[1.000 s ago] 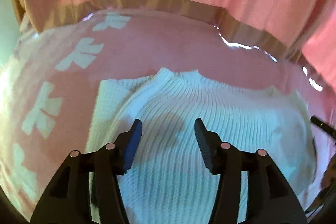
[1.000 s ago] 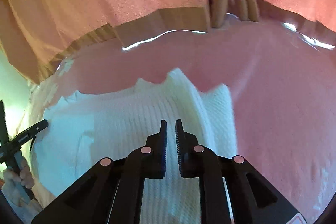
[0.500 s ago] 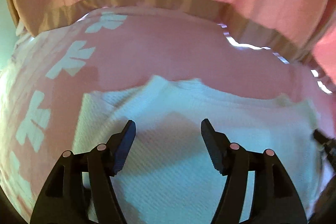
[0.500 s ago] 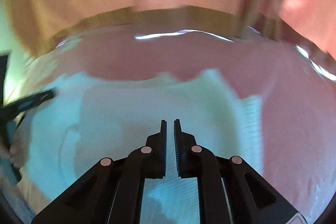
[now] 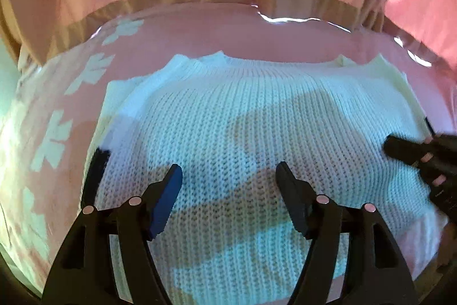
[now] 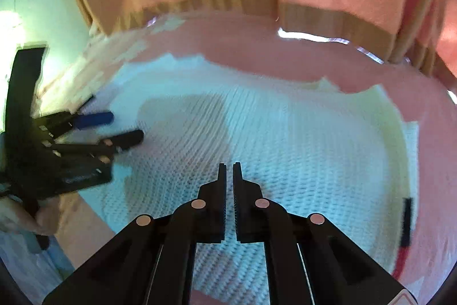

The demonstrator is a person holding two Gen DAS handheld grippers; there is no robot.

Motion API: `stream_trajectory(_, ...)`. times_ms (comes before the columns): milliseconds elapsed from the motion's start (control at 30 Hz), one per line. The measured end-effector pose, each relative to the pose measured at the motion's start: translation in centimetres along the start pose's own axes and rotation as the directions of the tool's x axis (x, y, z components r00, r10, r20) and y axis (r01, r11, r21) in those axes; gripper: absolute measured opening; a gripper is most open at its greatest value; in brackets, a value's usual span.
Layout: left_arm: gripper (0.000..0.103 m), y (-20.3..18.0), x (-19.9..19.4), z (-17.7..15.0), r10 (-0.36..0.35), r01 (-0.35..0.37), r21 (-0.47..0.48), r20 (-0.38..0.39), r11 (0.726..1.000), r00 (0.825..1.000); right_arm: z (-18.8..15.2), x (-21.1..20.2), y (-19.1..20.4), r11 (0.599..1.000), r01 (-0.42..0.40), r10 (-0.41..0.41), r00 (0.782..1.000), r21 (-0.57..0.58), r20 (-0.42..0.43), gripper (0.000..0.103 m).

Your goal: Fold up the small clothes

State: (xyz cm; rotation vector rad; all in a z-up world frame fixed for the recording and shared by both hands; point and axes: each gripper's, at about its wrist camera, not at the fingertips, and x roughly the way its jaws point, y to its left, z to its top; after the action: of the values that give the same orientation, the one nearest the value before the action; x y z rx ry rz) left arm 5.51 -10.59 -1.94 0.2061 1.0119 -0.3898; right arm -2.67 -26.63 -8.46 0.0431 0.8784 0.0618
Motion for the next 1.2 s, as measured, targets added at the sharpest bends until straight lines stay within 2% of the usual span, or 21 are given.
stream_trajectory(33,0.07,0.1,0.5,0.1,0.001,-0.001,0.004,-0.016,1.0,1.0,-0.1,1.5,0.1,1.0,0.007,-0.007,0.999,0.001,-0.042,0.004)
stream_trajectory(67,0.075,0.1,1.1,0.0,0.007,-0.007,0.01,-0.028,1.0,1.0,0.0,1.9,0.1,1.0,0.013,-0.012,1.0,0.01,-0.026,0.004)
stream_trajectory(133,0.075,0.0,1.1,-0.1,0.018,-0.018,0.012,-0.019,1.0,1.0,1.1,1.4,0.7,1.0,0.016,-0.016,1.0,0.019,0.003,0.006)
stream_trajectory(200,0.074,0.3,0.4,0.4,-0.012,0.011,-0.02,-0.023,1.0,1.0,2.4,0.4,1.4,0.999,-0.012,0.01,0.998,0.03,0.063,0.006)
stream_trajectory(267,0.074,1.0,-0.1,1.0,-0.016,0.016,-0.058,-0.001,0.998,1.0,3.6,0.7,1.9,0.999,-0.016,0.014,0.997,0.028,0.081,0.006)
stream_trajectory(400,0.077,2.3,2.0,2.1,0.047,-0.049,-0.095,-0.023,0.994,0.999,4.4,5.4,1.8,0.999,0.009,-0.008,1.0,0.034,-0.016,0.005)
stream_trajectory(433,0.077,2.4,2.2,2.3,0.054,-0.055,-0.095,-0.019,0.994,0.998,4.7,5.3,1.7,0.999,0.004,-0.005,1.0,0.047,0.009,0.005)
stream_trajectory(500,0.077,2.1,2.2,2.9,0.078,-0.077,-0.078,0.003,0.994,0.997,5.8,4.6,1.8,0.996,-0.012,0.012,1.0,0.084,0.002,0.008)
stream_trajectory(567,0.077,2.4,2.4,3.3,0.077,-0.075,-0.089,0.014,0.993,0.997,6.6,3.5,2.1,0.994,-0.052,0.046,0.997,0.095,0.062,0.008)
stream_trajectory(600,0.078,2.7,2.8,3.4,0.076,-0.075,-0.105,0.008,0.992,0.997,7.0,3.6,2.5,0.997,-0.034,0.029,0.997,0.073,0.072,0.01)
stream_trajectory(633,0.081,2.9,3.2,3.6,0.073,-0.072,-0.113,0.0,0.991,0.997,7.1,4.3,2.7,0.998,-0.011,0.008,0.998,0.057,0.059,0.017)
stream_trajectory(667,0.084,3.0,3.7,3.7,0.072,-0.072,-0.113,-0.005,0.991,0.997,7.1,5.6,2.7,0.999,0.004,-0.005,1.0,0.045,0.022,0.019)
stream_trajectory(700,0.085,2.9,3.9,3.8,0.08,-0.08,-0.107,-0.003,0.991,0.997,6.8,6.8,2.5,0.999,-0.002,0.002,1.0,0.041,-0.002,0.018)
stream_trajectory(767,0.084,2.7,3.7,4.0,0.086,-0.086,-0.105,-0.003,0.991,0.996,6.7,6.1,2.7,0.999,0.003,-0.004,1.0,0.046,0.016,0.022)
stream_trajectory(867,0.082,3.0,1.8,3.4,0.033,-0.035,-0.144,-0.014,0.989,0.999,5.7,2.5,4.3,0.998,-0.067,0.067,0.997,0.003,0.049,0.021)
stream_trajectory(900,0.082,3.2,0.8,2.7,0.02,-0.021,-0.144,-0.012,0.989,1.0,5.0,1.8,4.8,0.998,-0.067,0.068,0.996,-0.019,0.052,0.022)
stream_trajectory(967,0.082,3.2,0.0,1.4,0.02,-0.023,-0.12,-0.026,0.993,0.999,2.8,1.9,5.8,0.994,-0.073,0.074,0.997,-0.079,0.005,0.021)
stream_trajectory(1000,0.082,3.2,0.1,0.5,0.026,-0.031,-0.098,-0.049,0.995,0.998,1.2,3.0,6.3,0.992,-0.051,0.046,0.998,-0.116,-0.048,0.021)
stream_trajectory(1067,0.083,3.0,0.7,-0.5,0.041,-0.044,-0.056,-0.066,0.997,0.997,-0.3,2.7,6.9,0.983,-0.009,0.008,1.0,-0.186,-0.002,0.021)
stream_trajectory(1100,0.083,3.0,0.6,-0.8,0.05,-0.052,-0.041,-0.046,0.998,0.998,-0.6,1.9,7.3,0.976,0.016,-0.017,1.0,-0.219,-0.001,0.02)
stream_trajectory(1200,0.083,3.2,-0.4,-1.2,0.052,-0.053,-0.043,-0.036,0.998,0.998,-1.2,-0.7,5.6,0.987,0.005,0.0,0.999,-0.158,0.035,0.02)
